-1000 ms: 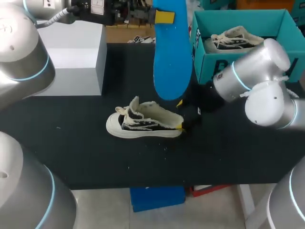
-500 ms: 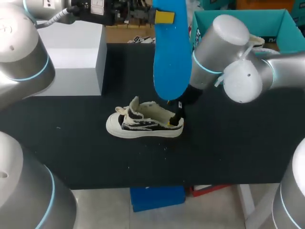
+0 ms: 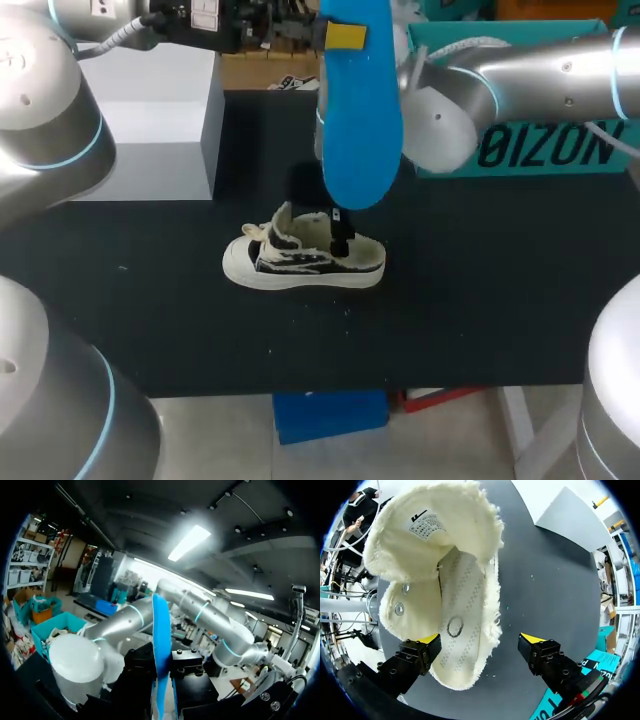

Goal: Take the shoe out of the shoebox, open the shoe tongue, remove and reinsert the insole, then place the shoe into the shoebox

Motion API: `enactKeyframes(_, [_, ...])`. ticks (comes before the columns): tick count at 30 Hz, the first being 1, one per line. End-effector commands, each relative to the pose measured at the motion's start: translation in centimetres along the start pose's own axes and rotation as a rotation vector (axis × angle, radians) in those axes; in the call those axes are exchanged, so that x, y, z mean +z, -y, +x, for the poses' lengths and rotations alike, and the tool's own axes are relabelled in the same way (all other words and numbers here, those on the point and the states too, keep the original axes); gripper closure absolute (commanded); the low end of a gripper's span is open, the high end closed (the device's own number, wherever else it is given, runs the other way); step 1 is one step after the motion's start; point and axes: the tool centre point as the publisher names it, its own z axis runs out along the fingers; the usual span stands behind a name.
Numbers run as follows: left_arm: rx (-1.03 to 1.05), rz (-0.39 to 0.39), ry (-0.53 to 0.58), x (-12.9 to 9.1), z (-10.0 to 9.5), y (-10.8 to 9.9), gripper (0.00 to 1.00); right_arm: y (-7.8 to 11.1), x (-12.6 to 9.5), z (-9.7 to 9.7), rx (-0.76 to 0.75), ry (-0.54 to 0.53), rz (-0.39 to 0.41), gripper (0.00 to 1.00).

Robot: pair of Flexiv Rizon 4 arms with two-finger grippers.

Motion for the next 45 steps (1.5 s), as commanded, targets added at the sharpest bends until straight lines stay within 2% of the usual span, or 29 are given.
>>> enactKeyframes(1, [0.001, 0.001, 0.002, 0.2, -0.1, -0.1, 1.00, -1.0, 0.3, -0.4, -0.006, -0.007, 0.286, 0.04])
enactKeyframes(5, [0.001, 0.001, 0.002, 0.2, -0.1, -0.1, 1.00, -1.5, 0.5, -0.6, -0.013, -0.012, 0.275, 0.07])
enactKeyframes(7, [0.001, 0.001, 0.002, 0.2, -0.1, -0.1, 1.00, -1.7, 0.6, -0.7, -0.012, -0.012, 0.262, 0.04])
enactKeyframes(12, [0.001, 0.001, 0.002, 0.2, -0.1, -0.1, 1.00, -2.3, 0.9, -0.8, -0.004, -0.015, 0.229, 0.07])
enactKeyframes(14, [0.001, 0.001, 0.002, 0.2, -0.1, -0.1, 1.00, -2.3, 1.0, -0.8, 0.004, -0.016, 0.208, 0.10])
enactKeyframes(15, [0.001, 0.001, 0.002, 0.2, -0.1, -0.1, 1.00, -2.3, 1.1, -0.8, 0.008, -0.016, 0.202, 0.16])
enactKeyframes(17, [0.001, 0.001, 0.002, 0.2, -0.1, -0.1, 1.00, -2.3, 1.2, -0.8, 0.019, -0.017, 0.180, 0.22])
enactKeyframes(19, [0.001, 0.001, 0.002, 0.2, -0.1, -0.1, 1.00, -2.2, 1.2, -0.9, 0.025, -0.019, 0.170, 0.23])
enactKeyframes(23, [0.001, 0.001, 0.002, 0.2, -0.1, -0.1, 1.00, -2.1, 1.3, -0.8, 0.041, -0.020, 0.121, 0.35])
enactKeyframes(27, [0.001, 0.001, 0.002, 0.2, -0.1, -0.1, 1.00, -2.0, 1.3, -0.8, 0.043, -0.023, 0.100, 0.62])
enactKeyframes(28, [0.001, 0.001, 0.002, 0.2, -0.1, -0.1, 1.00, -2.0, 1.3, -0.9, 0.042, -0.024, 0.095, 0.71])
enactKeyframes(29, [0.001, 0.001, 0.002, 0.2, -0.1, -0.1, 1.00, -1.9, 1.3, -0.9, 0.032, -0.031, 0.081, 0.94])
enactKeyframes(30, [0.001, 0.001, 0.002, 0.2, -0.1, -0.1, 1.00, -2.0, 1.4, -0.9, 0.012, -0.048, 0.067, 1.00])
enactKeyframes(45, [0.001, 0.001, 0.002, 0.2, -0.1, -0.1, 1.00, -2.1, 1.4, -0.8, -0.003, -0.051, 0.059, 1.00])
